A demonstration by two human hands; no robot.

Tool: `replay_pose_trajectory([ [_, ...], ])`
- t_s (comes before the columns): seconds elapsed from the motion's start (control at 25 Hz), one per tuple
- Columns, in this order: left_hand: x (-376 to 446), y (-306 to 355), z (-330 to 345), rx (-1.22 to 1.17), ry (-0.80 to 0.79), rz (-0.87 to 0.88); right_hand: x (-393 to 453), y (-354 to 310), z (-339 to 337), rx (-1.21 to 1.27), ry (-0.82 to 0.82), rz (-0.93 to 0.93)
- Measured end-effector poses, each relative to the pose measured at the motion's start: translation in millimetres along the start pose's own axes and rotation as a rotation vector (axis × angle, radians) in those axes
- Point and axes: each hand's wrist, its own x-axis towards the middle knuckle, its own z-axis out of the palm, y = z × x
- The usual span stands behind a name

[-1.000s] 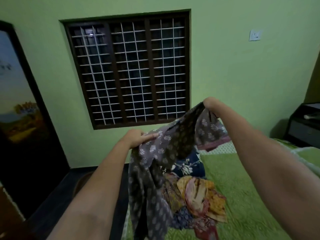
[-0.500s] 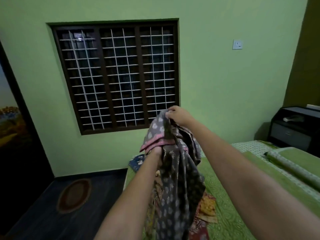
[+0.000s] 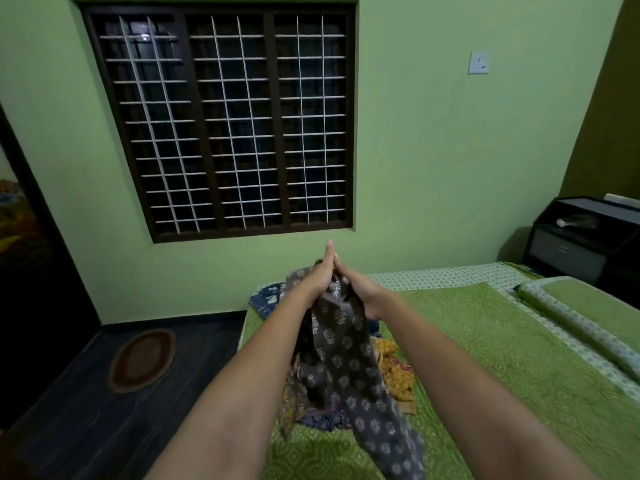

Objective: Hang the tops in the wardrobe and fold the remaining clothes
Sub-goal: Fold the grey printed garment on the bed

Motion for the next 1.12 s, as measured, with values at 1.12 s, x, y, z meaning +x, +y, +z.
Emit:
replay_pose_trajectory([
  [1.12,32.5,-94.1,22.2,-0.952,-0.015,-0.165,9.3,-1.0,-12.1,0.437,-0.189,-0.071],
])
